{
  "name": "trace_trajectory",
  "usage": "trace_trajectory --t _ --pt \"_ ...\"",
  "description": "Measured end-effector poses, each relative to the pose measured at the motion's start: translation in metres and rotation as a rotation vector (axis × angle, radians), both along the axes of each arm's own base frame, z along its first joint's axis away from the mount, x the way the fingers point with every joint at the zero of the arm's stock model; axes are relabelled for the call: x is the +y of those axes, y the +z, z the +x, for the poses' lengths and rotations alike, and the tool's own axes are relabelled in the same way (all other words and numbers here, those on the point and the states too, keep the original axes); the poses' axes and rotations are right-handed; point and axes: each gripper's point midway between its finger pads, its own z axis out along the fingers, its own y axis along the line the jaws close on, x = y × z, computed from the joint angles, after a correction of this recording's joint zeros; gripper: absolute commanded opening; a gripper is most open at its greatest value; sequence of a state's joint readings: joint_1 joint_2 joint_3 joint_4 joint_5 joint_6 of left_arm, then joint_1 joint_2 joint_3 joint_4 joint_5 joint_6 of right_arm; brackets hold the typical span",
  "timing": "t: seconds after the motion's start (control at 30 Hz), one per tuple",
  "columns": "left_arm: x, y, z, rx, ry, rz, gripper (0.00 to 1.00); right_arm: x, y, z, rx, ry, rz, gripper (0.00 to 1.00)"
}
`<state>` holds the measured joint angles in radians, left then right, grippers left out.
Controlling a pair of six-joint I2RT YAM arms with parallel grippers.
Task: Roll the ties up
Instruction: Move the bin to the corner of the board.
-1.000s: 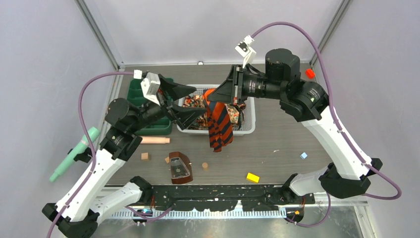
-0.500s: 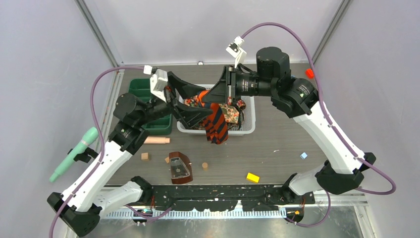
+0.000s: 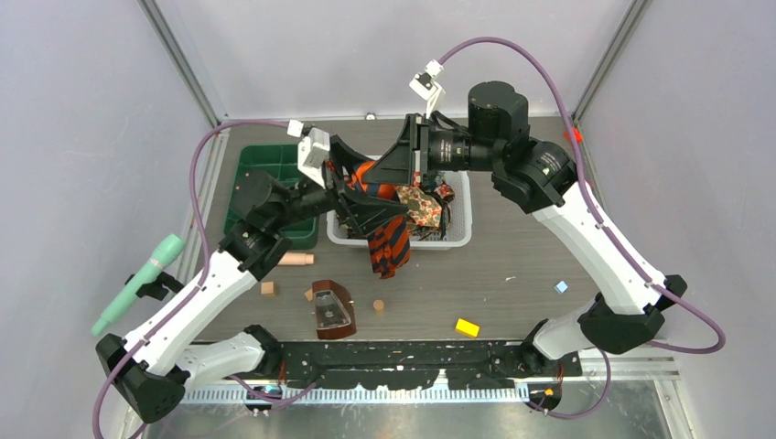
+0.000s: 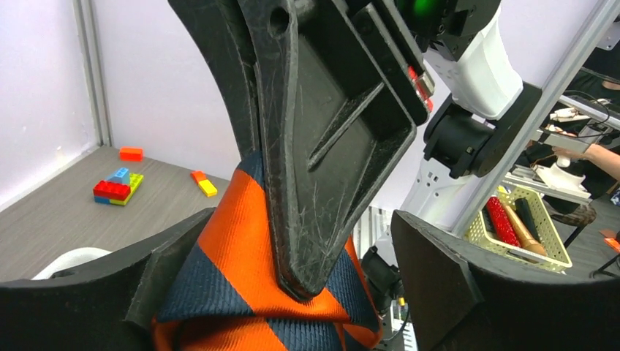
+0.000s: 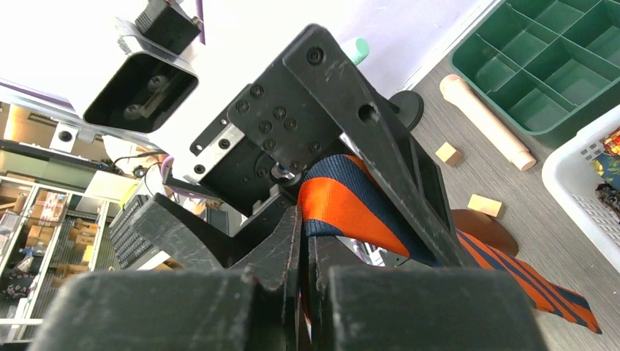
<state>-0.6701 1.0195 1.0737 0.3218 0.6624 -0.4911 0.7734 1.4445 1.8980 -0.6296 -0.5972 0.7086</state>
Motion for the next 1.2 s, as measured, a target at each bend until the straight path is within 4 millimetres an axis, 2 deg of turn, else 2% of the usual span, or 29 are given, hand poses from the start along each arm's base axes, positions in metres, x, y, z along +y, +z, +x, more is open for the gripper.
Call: trace_trajectory --t 0.33,0.53,0.63,0.7,0.77,0.87,0.9,0.97,1.0,1.1,1.2 --pt "-0.003 -0.018 0.006 0.038 0.022 0.007 0.41 0.002 0.005 0.006 -0.013 -0.023 0.021 0.0" --pt "-0.001 -0.022 0.006 0.045 0.034 0.007 0.25 0.002 0.008 0.01 -0.018 -0.047 0.03 0.01" --pt "0.0 -0.024 0.006 0.048 0.037 0.006 0.09 0.003 0.01 0.011 -0.02 -0.056 0.034 0.01" --pt "0.0 -0.024 0.006 0.048 0.04 0.005 0.0 0.003 0.01 0.012 -0.02 -0.062 0.035 0.05" --pt "0.0 -0.024 0.007 0.046 0.044 0.006 0.0 0.003 0.01 0.013 -0.02 -0.068 0.034 0.13" --pt "0.0 -0.026 0.008 0.054 0.051 0.013 0.0 0.002 0.008 0.016 -0.021 -0.085 0.027 0.32" --pt "0.0 -0.029 0.009 0.062 0.056 0.02 0.0 0.002 0.007 0.018 -0.024 -0.099 0.02 0.36" --pt "0.0 -0.037 0.013 0.087 0.076 0.045 0.0 -0.002 0.004 0.024 -0.037 -0.141 -0.004 0.5" --pt "0.001 -0.042 0.016 0.097 0.091 0.061 0.0 -0.005 0.002 0.028 -0.045 -0.168 -0.017 0.53" --pt "0.005 -0.056 0.021 0.13 0.137 0.11 0.0 -0.025 -0.003 0.045 -0.095 -0.318 -0.082 0.64" --pt "0.017 -0.064 0.02 0.145 0.195 0.149 0.0 -0.058 -0.002 0.058 -0.151 -0.486 -0.144 0.67"
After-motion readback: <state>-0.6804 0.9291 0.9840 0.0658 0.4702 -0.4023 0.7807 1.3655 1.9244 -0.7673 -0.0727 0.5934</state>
